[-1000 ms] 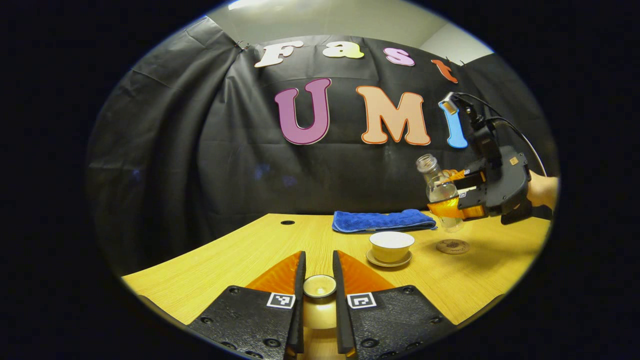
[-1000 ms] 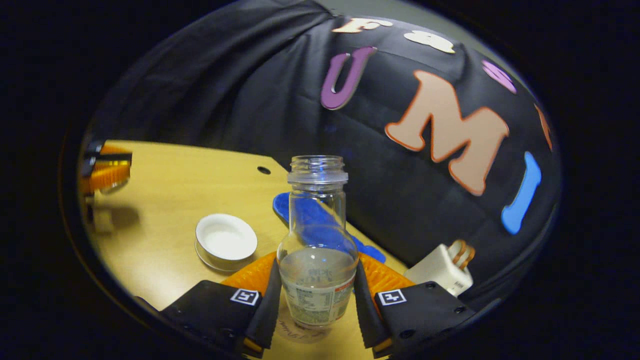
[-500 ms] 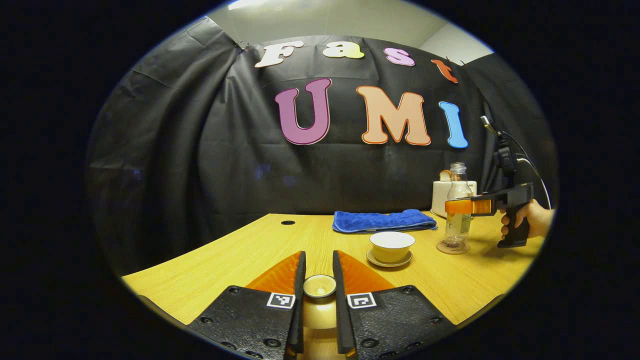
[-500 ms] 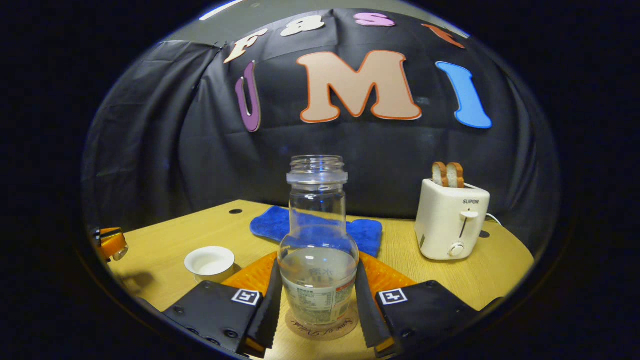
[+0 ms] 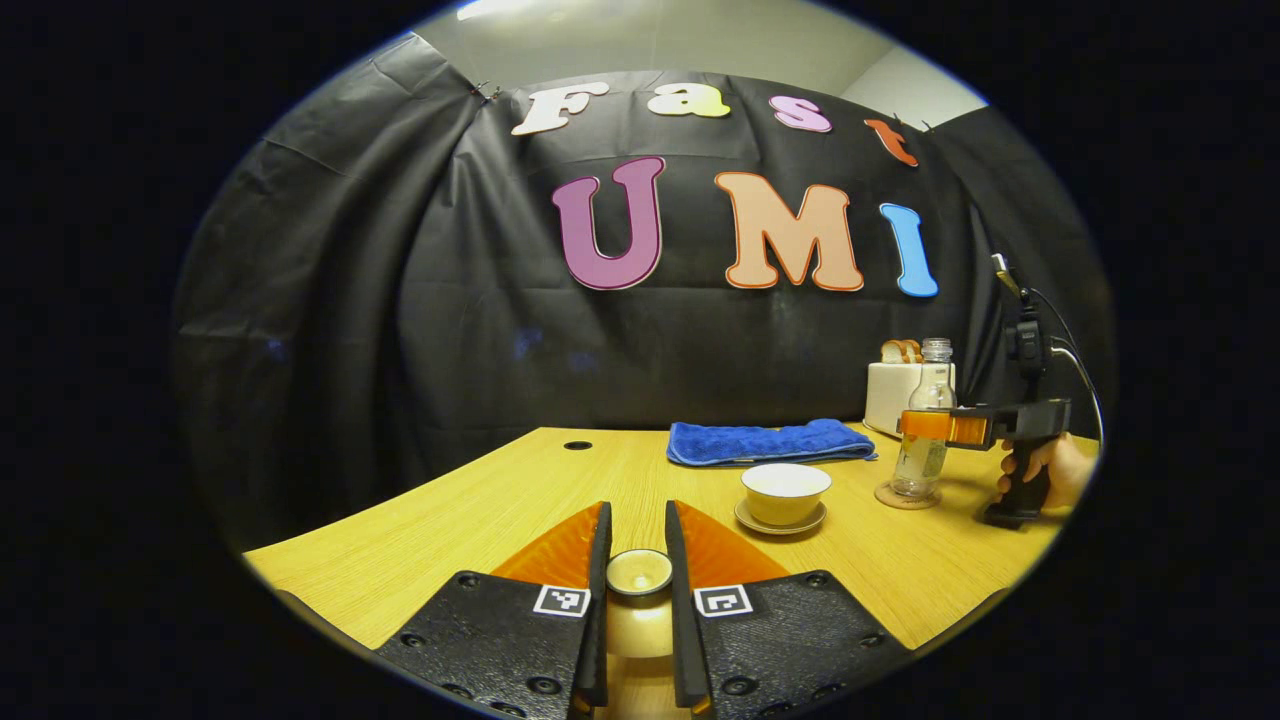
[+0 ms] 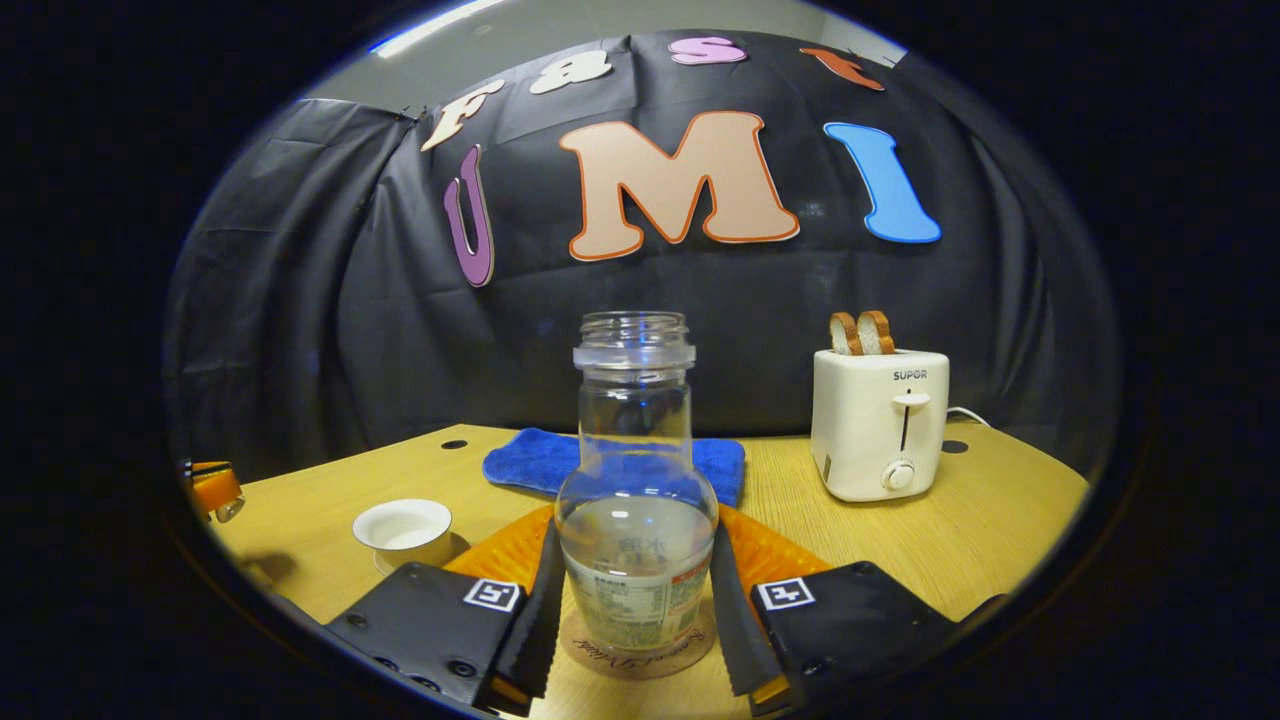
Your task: Open the teacup lid with one hand, grasp the water bottle and pour water into the teacup with the other hand; after pouring, place the water bottle on the coaster and then close the teacup lid.
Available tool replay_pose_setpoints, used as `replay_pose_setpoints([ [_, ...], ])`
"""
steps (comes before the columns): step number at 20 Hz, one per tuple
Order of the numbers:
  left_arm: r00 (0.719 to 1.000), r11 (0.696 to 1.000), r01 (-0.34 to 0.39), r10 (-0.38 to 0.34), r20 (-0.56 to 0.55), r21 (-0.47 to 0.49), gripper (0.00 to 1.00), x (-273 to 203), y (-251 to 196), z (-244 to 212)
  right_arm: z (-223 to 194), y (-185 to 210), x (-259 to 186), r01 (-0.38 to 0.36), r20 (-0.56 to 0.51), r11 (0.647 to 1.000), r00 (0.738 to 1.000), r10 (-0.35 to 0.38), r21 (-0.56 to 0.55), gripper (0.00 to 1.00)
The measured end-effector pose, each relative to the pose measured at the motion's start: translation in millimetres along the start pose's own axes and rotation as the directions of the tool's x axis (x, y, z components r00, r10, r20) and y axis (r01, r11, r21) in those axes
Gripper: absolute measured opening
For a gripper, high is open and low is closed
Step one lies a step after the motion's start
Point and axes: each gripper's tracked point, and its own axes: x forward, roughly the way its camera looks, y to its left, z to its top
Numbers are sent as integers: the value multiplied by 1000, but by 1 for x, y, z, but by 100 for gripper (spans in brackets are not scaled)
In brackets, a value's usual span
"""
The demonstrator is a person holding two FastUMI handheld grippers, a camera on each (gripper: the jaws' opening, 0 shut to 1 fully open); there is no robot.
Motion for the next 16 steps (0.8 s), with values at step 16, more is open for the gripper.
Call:
replay_pose_setpoints([
  [16,1000,1000,-4,4,0,0,23,0,1,-1,5,-2,3,-32,68,998,997,36,-51,83],
])
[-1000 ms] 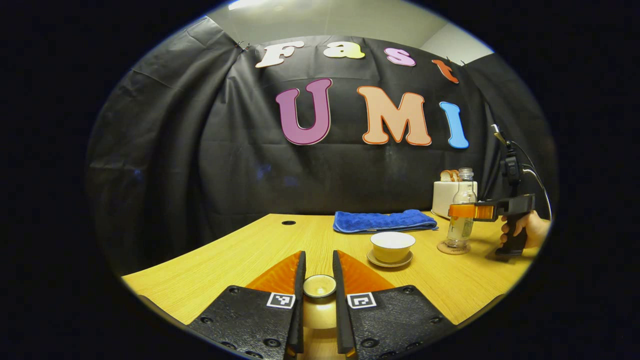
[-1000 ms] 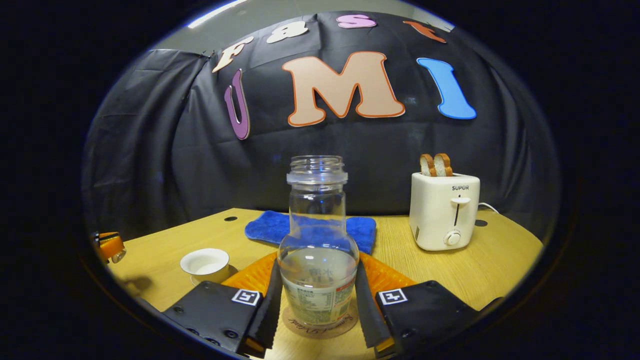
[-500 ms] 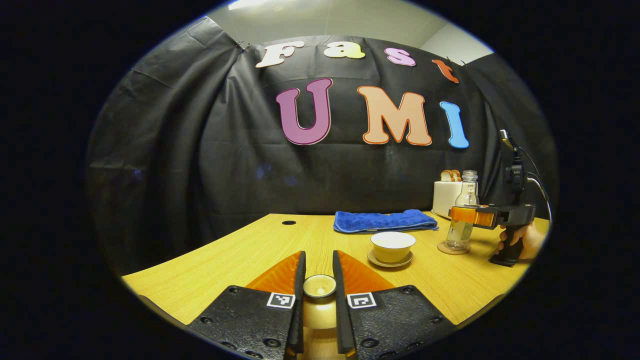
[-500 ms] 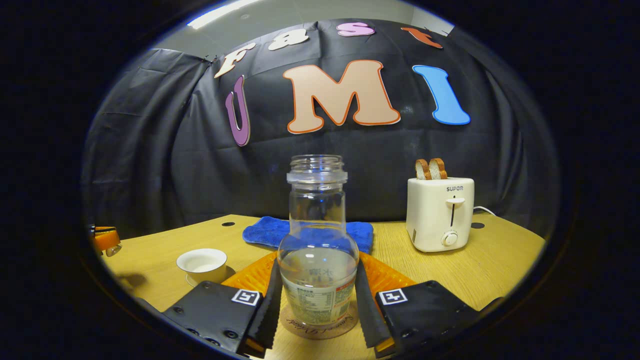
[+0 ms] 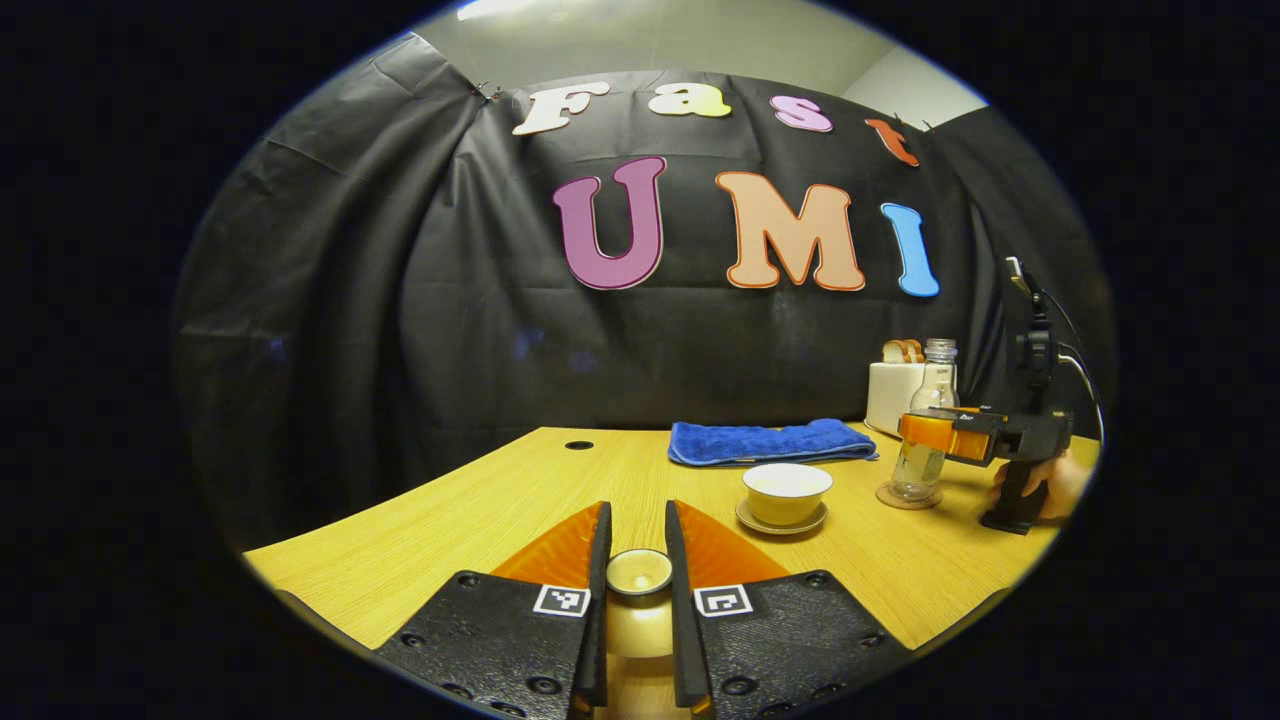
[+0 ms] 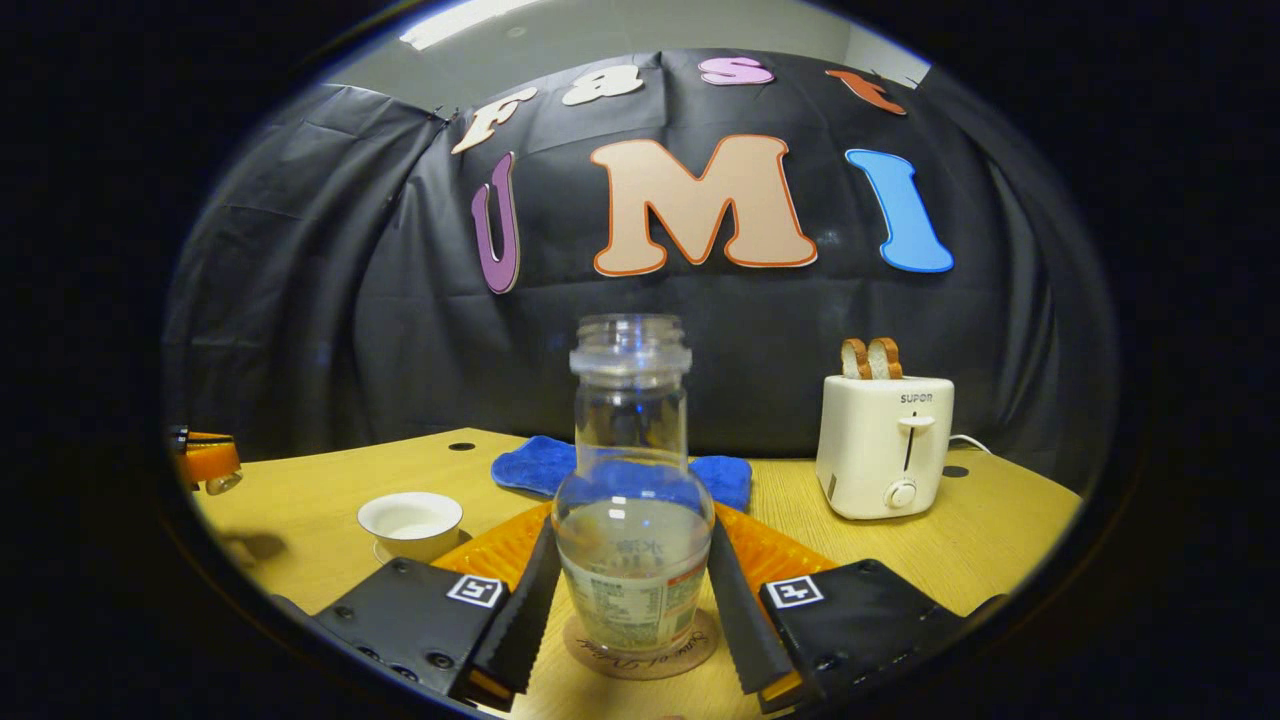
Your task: Open the teacup lid with one hand, grasp the water bottle and pour water into the teacup with the other hand; after pouring, place the water bottle on the coaster and then close the teacup lid.
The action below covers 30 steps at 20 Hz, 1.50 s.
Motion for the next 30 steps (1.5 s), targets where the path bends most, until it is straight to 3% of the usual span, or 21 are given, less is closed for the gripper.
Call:
replay_pose_setpoints([
  [1,1000,1000,0,0,0,-1,23,0,0,0,0,-1,2,4,0,1000,1000,-4,2,80],
  [2,1000,1000,0,0,1,-1,23,0,0,0,-2,-2,5,6,2,1000,1000,-6,-4,86],
  [7,1000,1000,-2,2,1,-1,23,0,0,0,2,-2,0,10,7,1000,1000,-10,1,97],
  [8,1000,1000,-2,2,1,-1,23,0,0,0,2,0,-2,11,9,1000,1000,-11,1,90],
  [15,1000,1000,-2,2,2,0,23,0,1,0,3,-1,-7,22,13,1000,1000,-22,0,88],
  [19,1000,1000,0,0,3,-1,23,0,1,0,3,-1,-15,29,15,1000,999,-29,-1,91],
  [20,1000,1000,0,0,2,-1,23,0,1,0,3,-2,-17,29,15,1000,999,-29,-1,97],
  [21,1000,1000,-1,1,3,-1,23,0,1,0,4,-2,-19,31,16,1000,999,-31,-1,91],
  [30,1000,1000,1,-1,-1,-2,23,5,-2,-3,4,-7,-65,15,21,1000,1000,-15,-3,91],
])
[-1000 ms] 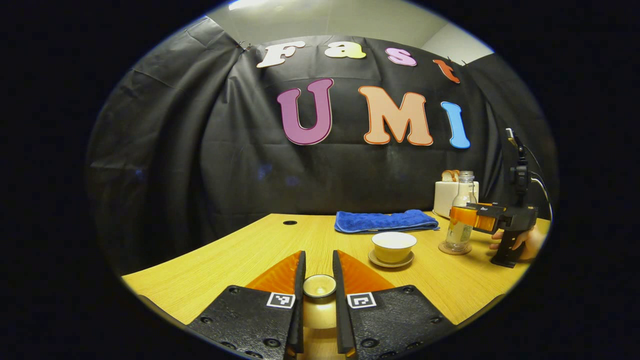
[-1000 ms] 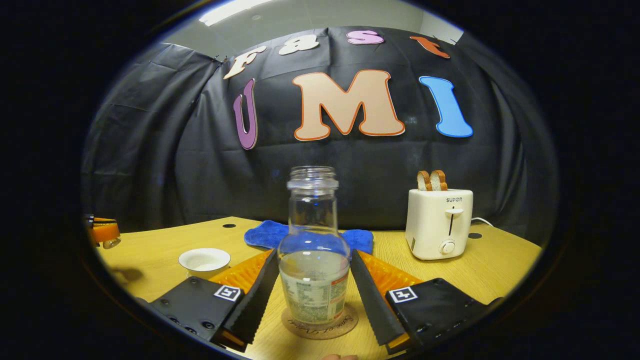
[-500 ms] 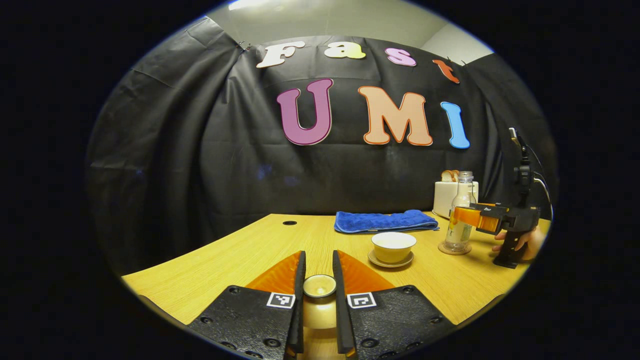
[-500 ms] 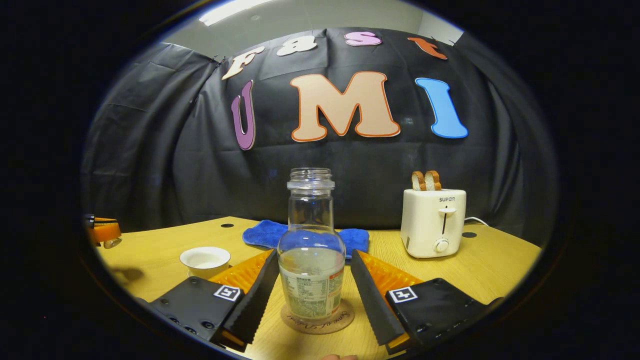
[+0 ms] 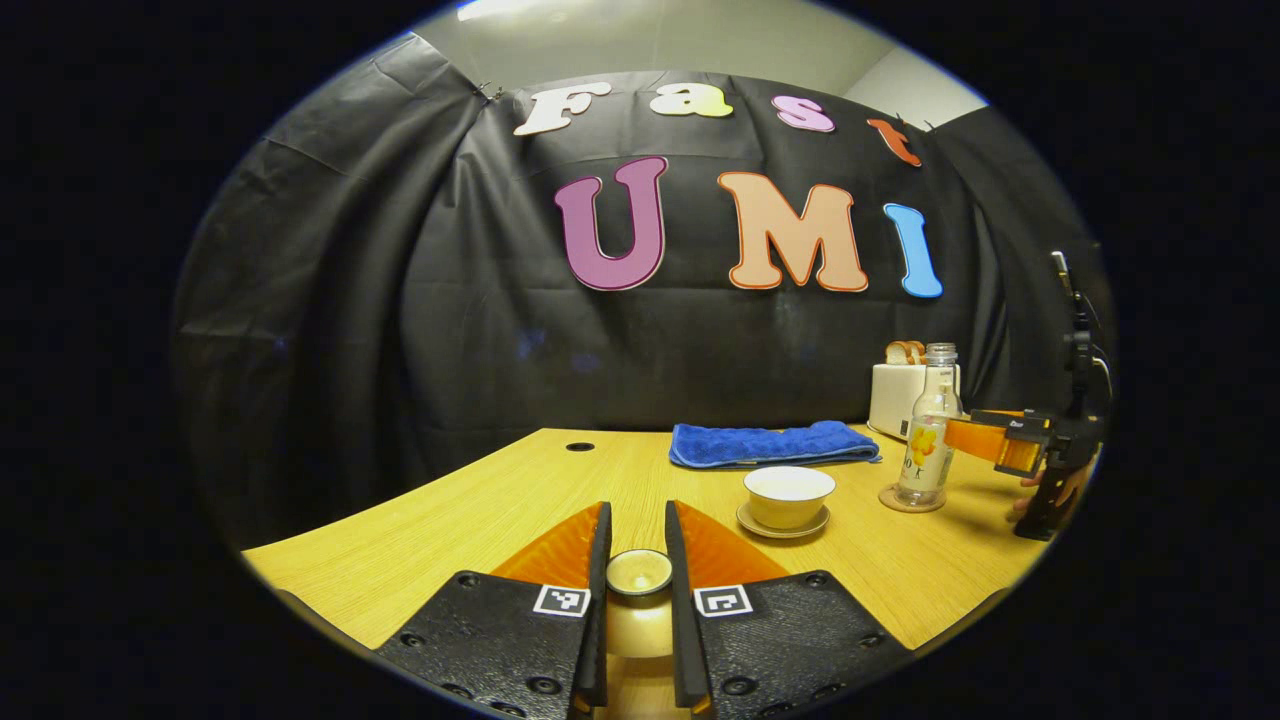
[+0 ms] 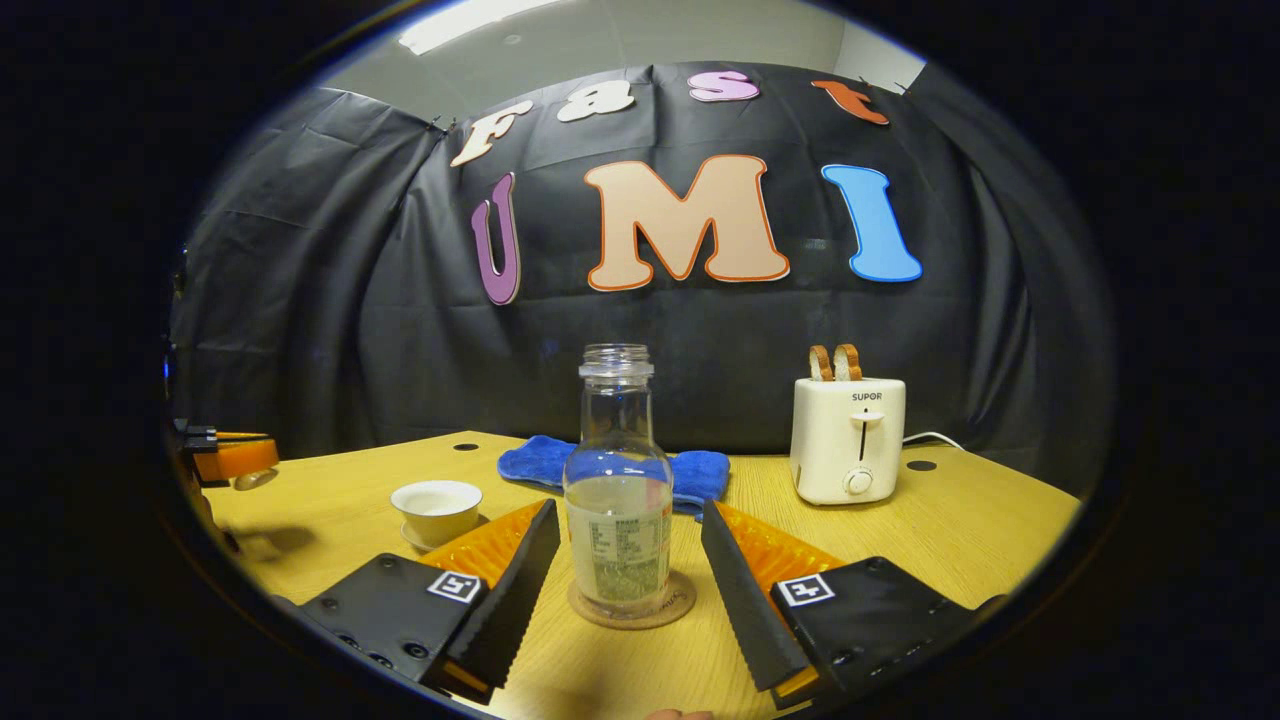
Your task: Open the teacup lid with one hand, grasp the water bottle and pour water into the teacup with the other hand; after pouring, place the water bottle on the coaster and then close the teacup lid.
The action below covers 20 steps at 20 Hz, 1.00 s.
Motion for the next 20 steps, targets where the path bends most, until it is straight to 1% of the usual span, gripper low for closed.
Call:
replay_pose_setpoints([
  [3,999,999,40,-40,-5,4,22,10,-9,-7,1,-3,-17,-18,0,1000,1000,18,0,91],
  [4,999,999,48,-48,-6,4,23,21,-15,-8,2,-6,-25,-18,3,1000,1000,18,1,91],
  [6,998,998,63,-63,-15,12,23,60,-40,6,2,-10,-36,-28,3,1000,1000,28,1,91],
  [9,997,997,78,-77,-18,25,23,75,-52,1,3,-20,-48,-27,4,1000,1000,27,1,91],
  [10,996,996,82,-81,-21,29,24,80,-56,2,3,-22,-52,-27,4,1000,1000,27,1,91],
  [12,995,994,102,-101,-24,42,23,90,-68,4,3,-27,-56,-30,3,1000,1000,30,1,91],
  [13,994,992,107,-106,-18,60,23,96,-73,9,3,-29,-58,-32,2,999,999,32,1,97],
  [14,993,990,114,-114,-13,77,23,101,-79,13,3,-30,-61,-31,4,1000,1000,31,1,91],
  [17,989,983,146,-146,-8,113,23,117,-99,21,4,-33,-64,-32,4,999,999,32,0,91],
  [18,987,981,158,-157,-15,116,25,123,-106,20,4,-33,-66,-34,3,999,999,34,1,84],
  [19,985,978,172,-171,-25,117,23,128,-114,17,4,-33,-67,-39,3,999,999,39,1,91],
  [20,984,977,180,-178,-33,116,23,133,-120,14,4,-33,-67,-39,4,999,999,39,1,91],
])
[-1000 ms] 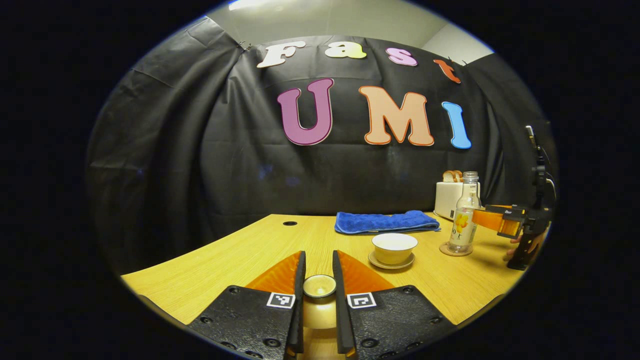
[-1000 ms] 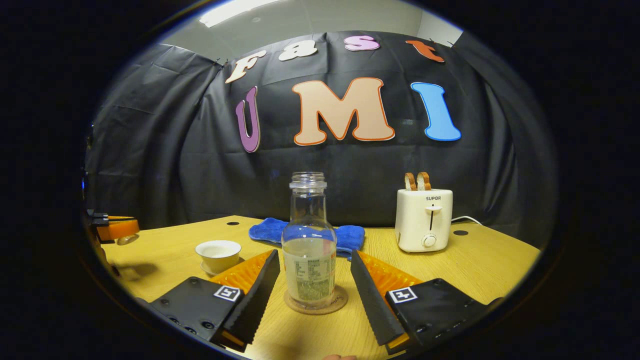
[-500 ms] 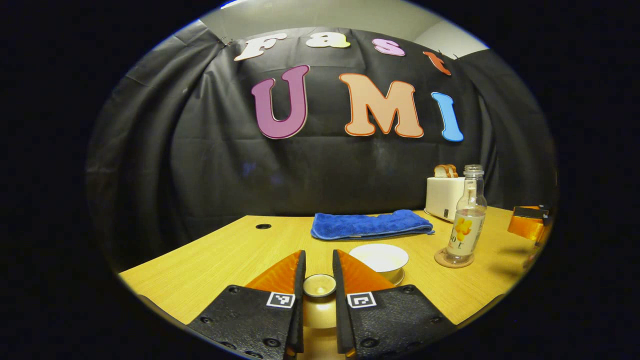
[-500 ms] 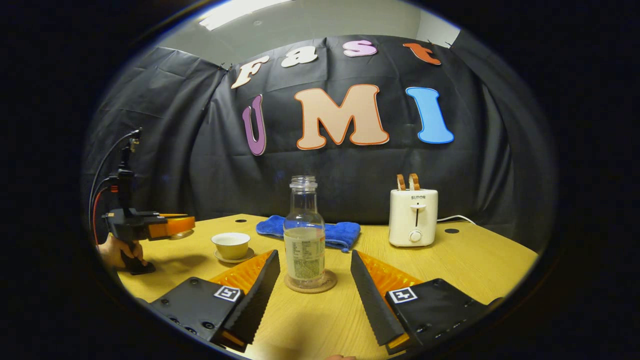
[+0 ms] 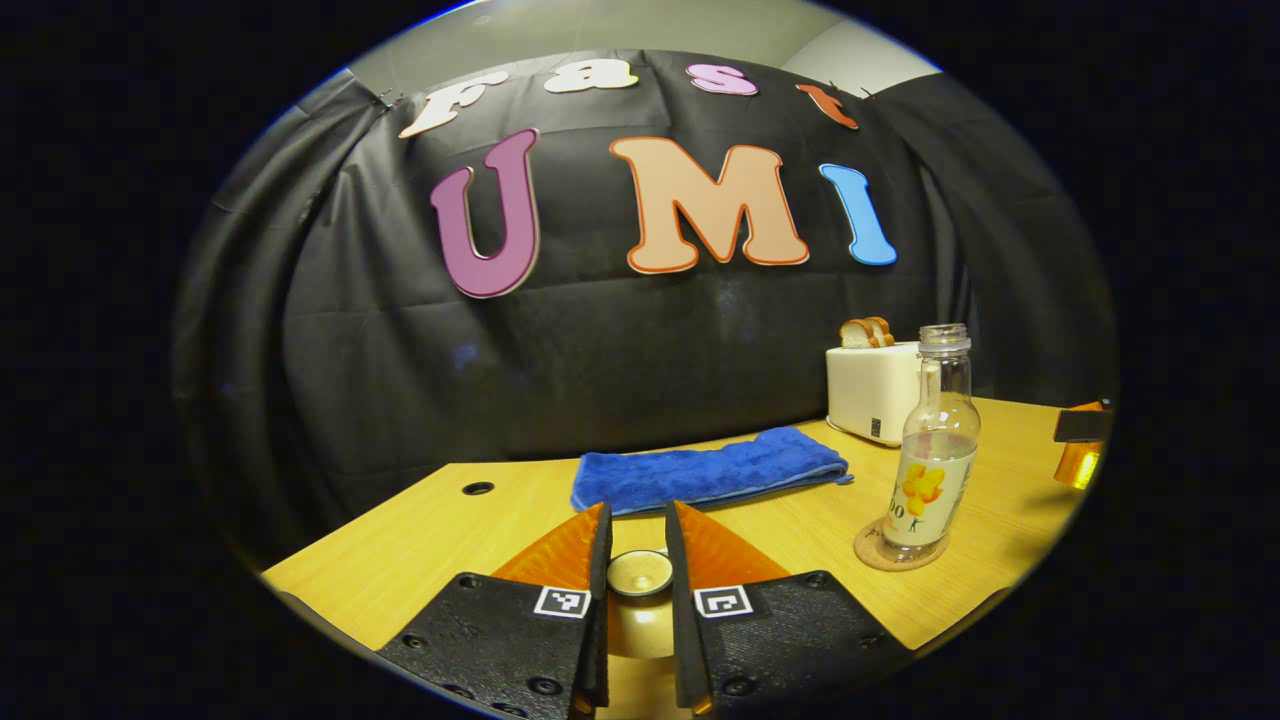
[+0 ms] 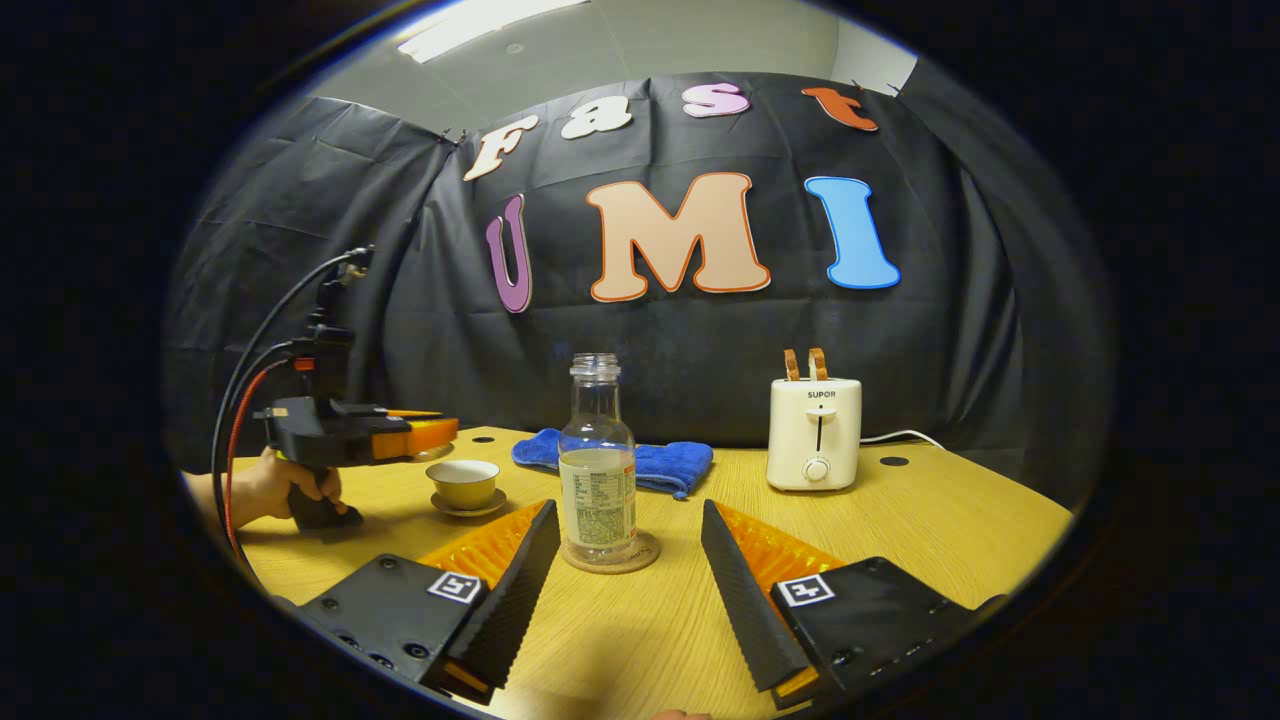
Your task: Open the teacup lid with one hand, grasp the water bottle and pour water into the teacup with the other hand; after pouring, place the water bottle on the coaster and then close the teacup lid.
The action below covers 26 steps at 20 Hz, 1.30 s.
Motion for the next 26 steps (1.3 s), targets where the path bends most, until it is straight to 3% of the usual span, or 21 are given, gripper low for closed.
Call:
replay_pose_setpoints([
  [11,997,999,19,-17,-74,30,23,25,-19,-20,0,-1,-3,-9,-2,1000,1000,9,0,88],
  [18,994,998,23,-17,-112,53,23,27,-22,-28,0,-4,-3,5,-2,1000,1000,-5,-1,91],
  [24,993,998,21,-14,-118,56,31,27,-23,-29,1,-6,-4,15,-2,1000,1000,-15,-1,91],
  [25,993,998,20,-13,-117,55,36,27,-24,-29,1,-6,-3,16,-2,1000,1000,-16,-1,91],
  [26,993,998,21,-14,-121,57,34,27,-24,-30,1,-6,-4,17,-2,1000,1000,-17,-1,91],
])
